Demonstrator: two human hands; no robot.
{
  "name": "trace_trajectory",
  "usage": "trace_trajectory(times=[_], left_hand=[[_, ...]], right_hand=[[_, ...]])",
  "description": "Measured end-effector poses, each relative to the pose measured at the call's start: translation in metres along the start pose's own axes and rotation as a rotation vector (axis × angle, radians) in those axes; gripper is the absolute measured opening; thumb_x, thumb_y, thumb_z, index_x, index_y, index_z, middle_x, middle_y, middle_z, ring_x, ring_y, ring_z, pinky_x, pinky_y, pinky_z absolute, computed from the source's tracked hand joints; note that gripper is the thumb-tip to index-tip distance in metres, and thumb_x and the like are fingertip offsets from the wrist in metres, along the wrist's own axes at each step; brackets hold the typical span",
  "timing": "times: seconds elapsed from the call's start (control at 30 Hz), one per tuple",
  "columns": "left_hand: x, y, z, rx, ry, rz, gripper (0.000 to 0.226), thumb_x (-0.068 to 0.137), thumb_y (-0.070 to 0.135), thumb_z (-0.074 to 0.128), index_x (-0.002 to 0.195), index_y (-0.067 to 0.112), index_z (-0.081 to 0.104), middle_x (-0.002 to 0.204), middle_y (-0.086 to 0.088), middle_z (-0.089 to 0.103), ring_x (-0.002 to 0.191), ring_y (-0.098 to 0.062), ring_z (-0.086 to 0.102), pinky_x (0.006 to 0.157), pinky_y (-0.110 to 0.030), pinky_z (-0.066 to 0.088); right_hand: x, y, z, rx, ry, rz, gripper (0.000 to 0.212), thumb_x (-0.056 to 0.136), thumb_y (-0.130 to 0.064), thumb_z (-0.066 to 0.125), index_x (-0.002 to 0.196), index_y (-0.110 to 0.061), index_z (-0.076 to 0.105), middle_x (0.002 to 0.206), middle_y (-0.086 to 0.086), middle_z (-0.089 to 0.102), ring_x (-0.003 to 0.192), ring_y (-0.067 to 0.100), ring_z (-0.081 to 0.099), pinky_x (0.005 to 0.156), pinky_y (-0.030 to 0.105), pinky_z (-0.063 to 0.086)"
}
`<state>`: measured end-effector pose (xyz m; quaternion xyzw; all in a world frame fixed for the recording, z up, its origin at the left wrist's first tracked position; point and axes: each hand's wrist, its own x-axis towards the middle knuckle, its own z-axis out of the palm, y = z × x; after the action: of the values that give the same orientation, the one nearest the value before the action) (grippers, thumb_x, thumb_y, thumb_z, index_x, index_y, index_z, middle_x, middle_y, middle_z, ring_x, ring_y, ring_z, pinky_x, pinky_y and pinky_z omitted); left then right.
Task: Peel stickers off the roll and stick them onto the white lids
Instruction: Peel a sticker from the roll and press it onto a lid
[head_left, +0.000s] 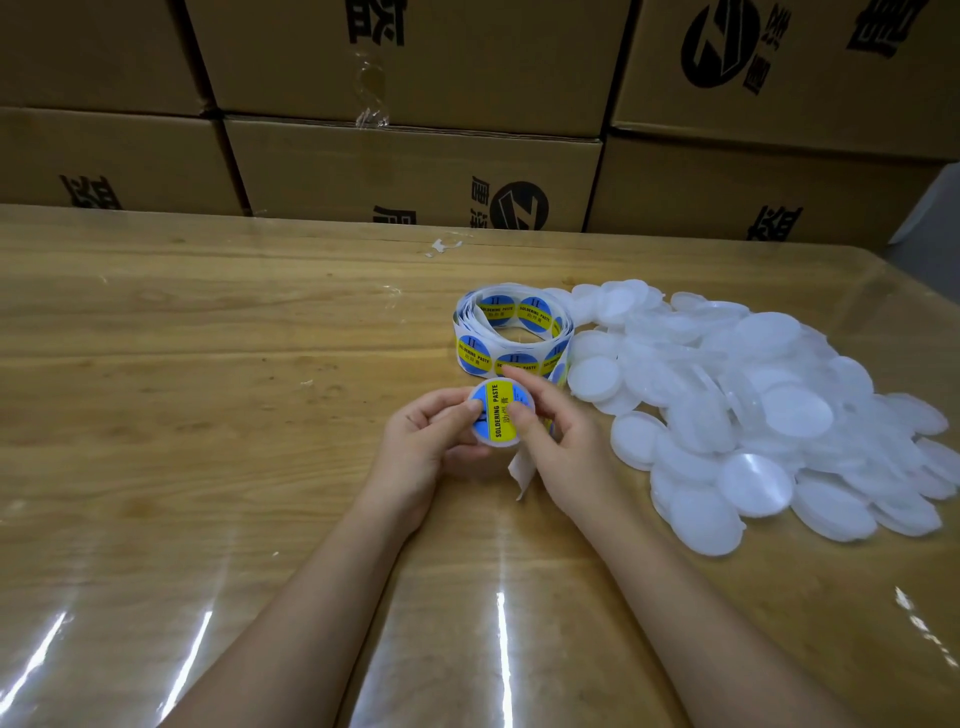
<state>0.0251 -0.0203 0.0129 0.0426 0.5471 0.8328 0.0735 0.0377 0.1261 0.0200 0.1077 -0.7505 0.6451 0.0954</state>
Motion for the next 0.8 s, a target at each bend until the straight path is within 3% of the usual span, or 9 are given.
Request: trace_trajectory(times=[0.13,0.27,0.4,0.53,0.7,0.8], left_hand=[[0.0014,0.0003,-0.0004,-0.010,0.014,-0.004,0.021,0.073,0.026,0.067,0.089,0.018,0.076,0.079,-0.011,0.073,0.061,-0.014,0.066,0.056,-0.022,0.052],[0.0027,-0.0018,-0.0005,-0.045,0.019,0.001,0.021,0.074,0.022,0.068,0.091,0.013,0.075,0.081,-0.016,0.072,0.065,-0.020,0.069,0.057,-0.026,0.055],[0.0035,-0.0033,-0.0001,-0.035,0.020,0.017,0.022,0.076,0.021,0.067,0.094,0.011,0.073,0.081,-0.017,0.071,0.065,-0.021,0.068,0.058,-0.027,0.056],[0.0046,-0.0043,-0.0003,-0.005,0.021,0.041,0.015,0.084,0.017,0.061,0.090,0.017,0.075,0.085,-0.011,0.073,0.068,-0.016,0.068,0.060,-0.026,0.056],[0.0045,-0.0041,0.0003,0.036,0.009,0.059,0.019,0.078,0.027,0.063,0.091,0.023,0.076,0.082,-0.006,0.073,0.066,-0.012,0.065,0.057,-0.022,0.054],[0.0059,-0.0071,-0.0004,0.059,-0.006,0.084,0.022,0.080,0.029,0.062,0.096,0.022,0.075,0.087,-0.005,0.073,0.071,-0.013,0.065,0.058,-0.022,0.053]], right_hand=[[-0.0026,-0.0005,0.0017,-0.049,-0.023,-0.018,0.044,0.088,-0.009,0.066,0.123,-0.032,0.054,0.118,-0.020,0.061,0.111,-0.006,0.054,0.090,0.010,0.041],[-0.0045,0.0013,0.0060,-0.084,-0.014,-0.037,0.053,0.082,-0.011,0.072,0.124,-0.036,0.050,0.113,-0.015,0.062,0.105,0.001,0.057,0.091,0.020,0.046],[-0.0041,0.0011,0.0097,0.045,-0.002,0.027,0.049,0.088,-0.009,0.065,0.118,-0.045,0.052,0.109,-0.005,0.062,0.078,0.002,0.058,0.061,0.018,0.049],[-0.0049,0.0017,0.0090,0.036,-0.016,-0.010,0.042,0.093,-0.006,0.057,0.123,-0.036,0.050,0.120,-0.009,0.061,0.108,0.000,0.057,0.087,0.016,0.045],[-0.0054,0.0043,0.0083,0.006,0.011,-0.048,0.035,0.096,-0.012,0.052,0.123,-0.035,0.052,0.120,-0.007,0.062,0.114,0.006,0.056,0.095,0.025,0.046],[-0.0062,0.0066,0.0095,-0.024,0.058,-0.085,0.031,0.091,-0.019,0.056,0.117,-0.036,0.055,0.111,-0.008,0.065,0.105,0.005,0.060,0.087,0.019,0.046]])
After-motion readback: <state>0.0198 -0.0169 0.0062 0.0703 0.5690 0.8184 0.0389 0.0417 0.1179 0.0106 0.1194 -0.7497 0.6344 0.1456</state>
